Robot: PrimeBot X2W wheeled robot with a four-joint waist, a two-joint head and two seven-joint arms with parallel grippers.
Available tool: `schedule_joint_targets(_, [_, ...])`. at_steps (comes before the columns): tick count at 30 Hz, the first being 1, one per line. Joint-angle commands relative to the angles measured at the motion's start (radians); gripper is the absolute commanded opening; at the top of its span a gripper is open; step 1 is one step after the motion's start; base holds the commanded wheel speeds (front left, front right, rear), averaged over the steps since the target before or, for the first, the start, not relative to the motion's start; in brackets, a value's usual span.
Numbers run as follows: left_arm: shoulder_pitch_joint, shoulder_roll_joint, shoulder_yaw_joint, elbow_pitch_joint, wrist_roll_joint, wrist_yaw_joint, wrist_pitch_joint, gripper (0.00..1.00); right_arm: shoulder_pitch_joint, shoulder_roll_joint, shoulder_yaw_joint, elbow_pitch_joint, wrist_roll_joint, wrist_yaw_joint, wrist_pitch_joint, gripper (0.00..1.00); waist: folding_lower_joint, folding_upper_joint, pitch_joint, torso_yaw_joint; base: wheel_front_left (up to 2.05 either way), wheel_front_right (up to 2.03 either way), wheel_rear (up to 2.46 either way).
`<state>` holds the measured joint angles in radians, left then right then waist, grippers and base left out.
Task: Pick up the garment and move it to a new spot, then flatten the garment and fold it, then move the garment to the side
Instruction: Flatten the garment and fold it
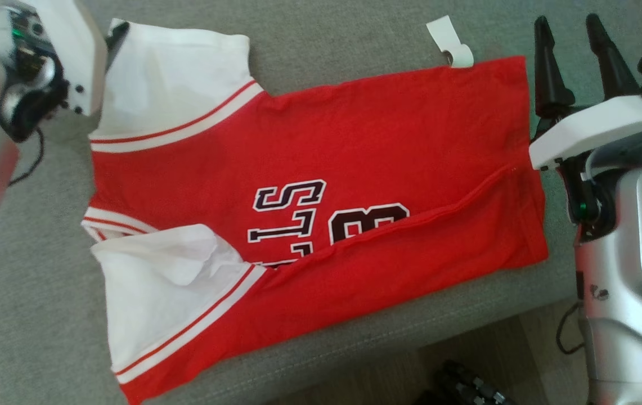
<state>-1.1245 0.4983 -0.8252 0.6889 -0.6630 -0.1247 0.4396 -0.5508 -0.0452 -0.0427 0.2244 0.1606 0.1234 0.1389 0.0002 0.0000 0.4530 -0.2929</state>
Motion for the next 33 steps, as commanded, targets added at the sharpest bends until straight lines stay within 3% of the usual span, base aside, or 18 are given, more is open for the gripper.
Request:
schedule_joint_targets(1, [-0.066,0.050,0.019,-0.011,-0.012,-0.006,0.001,1.00,-0.027,-0.005,0.021,-0.035,0.012,0.007,-0.014,1.00,-0.0002,0.0000,0.021,-0.018,0.00,0.00,0.00])
schedule_joint_targets(18, [-0.134,0.059,-0.143,0.078,-0.112,-0.006,0.007,1.00,-0.046,-0.005,0.028,-0.034,0.014,0.007,-0.022,1.00,-0.0002,0.0000,0.052,-0.037,0.00,0.00,0.00])
schedule_joint_targets(20, [-0.134,0.054,-0.164,0.069,-0.134,-0.006,0.023,0.00,-0.050,-0.005,0.023,-0.035,0.012,0.007,-0.020,1.00,-0.0002,0.0000,0.055,-0.036,0.00,0.00,0.00])
schedule_joint_targets(24, [-0.137,0.045,-0.174,0.048,-0.184,-0.006,0.002,0.00,-0.059,-0.005,0.003,-0.030,0.001,0.007,-0.017,1.00,-0.0002,0.0000,0.048,-0.020,0.00,0.00,0.00])
schedule_joint_targets(33, [-0.115,0.044,-0.157,-0.062,-0.234,-0.006,-0.215,0.00,-0.078,-0.005,-0.037,0.021,-0.024,0.007,0.018,1.00,-0.0002,0.0000,-0.025,0.073,0.00,0.00,0.00])
